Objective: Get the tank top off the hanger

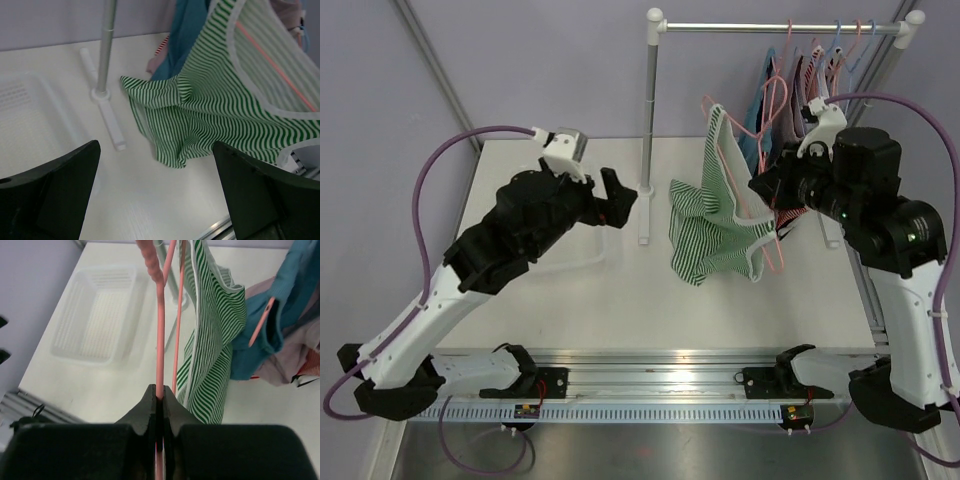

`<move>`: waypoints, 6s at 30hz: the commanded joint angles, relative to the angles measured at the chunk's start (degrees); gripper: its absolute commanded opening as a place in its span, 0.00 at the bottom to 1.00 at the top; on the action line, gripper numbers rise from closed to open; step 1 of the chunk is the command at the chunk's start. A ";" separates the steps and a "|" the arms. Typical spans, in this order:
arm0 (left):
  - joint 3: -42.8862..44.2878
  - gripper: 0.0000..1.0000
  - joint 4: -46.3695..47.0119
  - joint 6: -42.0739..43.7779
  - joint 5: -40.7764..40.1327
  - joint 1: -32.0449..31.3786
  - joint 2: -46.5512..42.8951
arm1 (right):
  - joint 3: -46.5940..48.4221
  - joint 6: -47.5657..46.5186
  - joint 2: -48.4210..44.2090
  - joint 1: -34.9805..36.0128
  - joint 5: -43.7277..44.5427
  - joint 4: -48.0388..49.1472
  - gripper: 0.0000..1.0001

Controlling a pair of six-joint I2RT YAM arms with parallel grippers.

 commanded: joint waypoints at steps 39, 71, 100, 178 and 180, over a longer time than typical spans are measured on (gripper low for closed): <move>13.78 0.00 6.91 7.74 -24.78 -6.49 19.39 | -15.04 -8.24 -18.99 0.21 -24.26 -6.65 0.00; -20.95 0.00 10.16 -2.04 9.52 -9.11 -2.33 | -44.90 11.81 -28.77 0.13 -2.59 62.51 0.00; -18.83 0.99 -6.03 -1.51 -2.45 -9.11 -15.23 | 23.50 -5.61 27.81 0.13 11.94 10.49 0.00; -10.85 0.00 -3.29 -4.60 -22.75 -16.60 5.60 | -32.19 -2.10 -33.76 0.13 -16.20 19.29 1.00; -7.77 0.00 -4.52 -3.45 -21.79 -10.91 4.27 | -32.19 -0.96 -33.50 0.13 -12.61 19.20 0.99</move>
